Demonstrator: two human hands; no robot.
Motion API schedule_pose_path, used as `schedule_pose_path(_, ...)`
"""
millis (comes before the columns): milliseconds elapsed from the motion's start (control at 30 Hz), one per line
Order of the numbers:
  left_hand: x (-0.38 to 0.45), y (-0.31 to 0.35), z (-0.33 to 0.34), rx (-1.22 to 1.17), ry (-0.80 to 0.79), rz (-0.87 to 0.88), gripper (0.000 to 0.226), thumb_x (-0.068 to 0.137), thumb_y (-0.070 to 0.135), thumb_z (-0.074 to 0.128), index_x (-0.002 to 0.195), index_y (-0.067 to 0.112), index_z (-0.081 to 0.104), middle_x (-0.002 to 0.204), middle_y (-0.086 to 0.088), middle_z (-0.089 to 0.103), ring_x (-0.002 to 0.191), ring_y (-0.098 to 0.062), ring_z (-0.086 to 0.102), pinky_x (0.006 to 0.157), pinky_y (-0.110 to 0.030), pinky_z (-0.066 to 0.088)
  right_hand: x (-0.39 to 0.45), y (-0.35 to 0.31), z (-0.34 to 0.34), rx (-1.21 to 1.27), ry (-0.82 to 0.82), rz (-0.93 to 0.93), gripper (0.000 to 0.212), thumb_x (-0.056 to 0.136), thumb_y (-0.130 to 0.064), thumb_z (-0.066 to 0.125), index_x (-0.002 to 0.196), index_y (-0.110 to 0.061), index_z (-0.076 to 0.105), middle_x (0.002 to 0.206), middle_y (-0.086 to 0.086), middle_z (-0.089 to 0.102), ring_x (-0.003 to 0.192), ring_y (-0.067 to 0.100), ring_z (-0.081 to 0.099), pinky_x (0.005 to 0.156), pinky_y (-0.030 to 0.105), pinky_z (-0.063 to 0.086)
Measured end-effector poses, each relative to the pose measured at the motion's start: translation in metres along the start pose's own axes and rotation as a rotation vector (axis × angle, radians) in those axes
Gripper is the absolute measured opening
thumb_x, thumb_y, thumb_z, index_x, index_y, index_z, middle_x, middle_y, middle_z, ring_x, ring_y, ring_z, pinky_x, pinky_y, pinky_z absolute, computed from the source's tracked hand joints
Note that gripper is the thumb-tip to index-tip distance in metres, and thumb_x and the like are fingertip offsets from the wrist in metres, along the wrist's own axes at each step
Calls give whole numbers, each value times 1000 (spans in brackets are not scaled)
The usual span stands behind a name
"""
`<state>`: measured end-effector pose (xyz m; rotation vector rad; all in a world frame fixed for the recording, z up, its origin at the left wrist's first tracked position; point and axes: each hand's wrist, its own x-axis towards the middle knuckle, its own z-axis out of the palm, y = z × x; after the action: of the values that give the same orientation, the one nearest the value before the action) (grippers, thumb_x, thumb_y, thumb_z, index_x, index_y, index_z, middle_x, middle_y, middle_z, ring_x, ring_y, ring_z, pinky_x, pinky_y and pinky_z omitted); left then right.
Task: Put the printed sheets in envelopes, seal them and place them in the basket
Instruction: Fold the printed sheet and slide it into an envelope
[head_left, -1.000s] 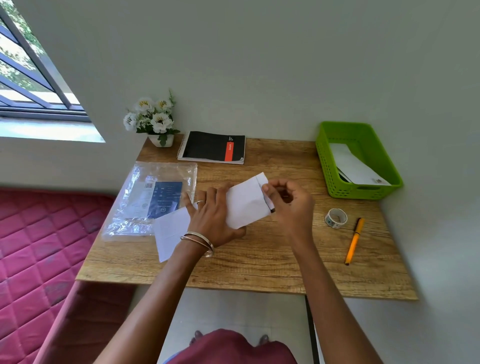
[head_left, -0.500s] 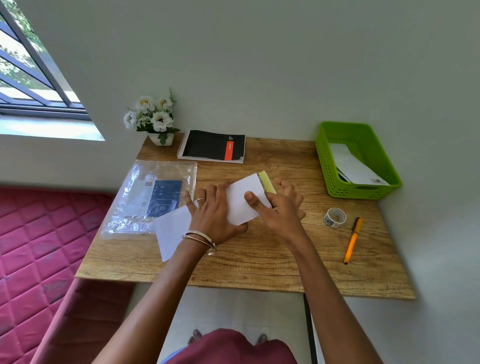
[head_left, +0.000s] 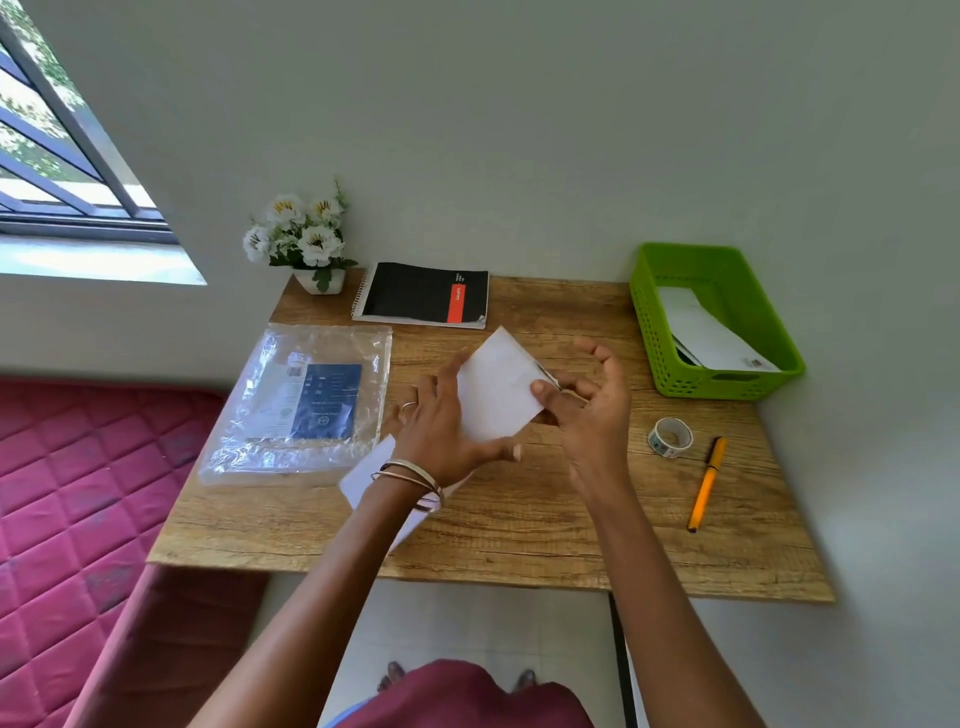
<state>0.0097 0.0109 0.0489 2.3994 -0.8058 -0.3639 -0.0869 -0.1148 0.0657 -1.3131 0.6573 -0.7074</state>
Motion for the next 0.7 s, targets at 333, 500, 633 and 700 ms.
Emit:
schedule_pose_path(333,11,28,-30,-706,125,34,41,87,12,62,124,25,49,102,0,66,90,-17,66,67,-21,55,21,-18,-8,-134,-161,-136,24,82,5,65,90,-16,70,91,-3,71,74,9,65,58,26,52)
schedule_pose_path(500,10,31,-34,-654,179,122,30,87,5,59,104,28,65,107,9,66,95,-8,62,76,-22,51,21,-24,-13,-169,-232,-113,24,85,6,61,92,-13,73,90,-6,73,78,3,65,68,20,53)
schedule_pose_path(633,8,34,-32,-720,216,-3,25,88,7,56,89,27,72,101,8,67,93,-7,60,74,-21,47,19,-24,-16,-105,-271,-80,14,86,-8,66,94,-14,75,96,1,74,90,15,68,80,32,55)
schedule_pose_path(700,7,38,-33,-766,231,-36,21,87,10,58,89,25,72,99,8,68,91,-7,61,72,-20,47,16,-24,-12,18,-239,-29,13,85,-12,68,97,-13,72,94,5,74,86,19,68,75,37,56)
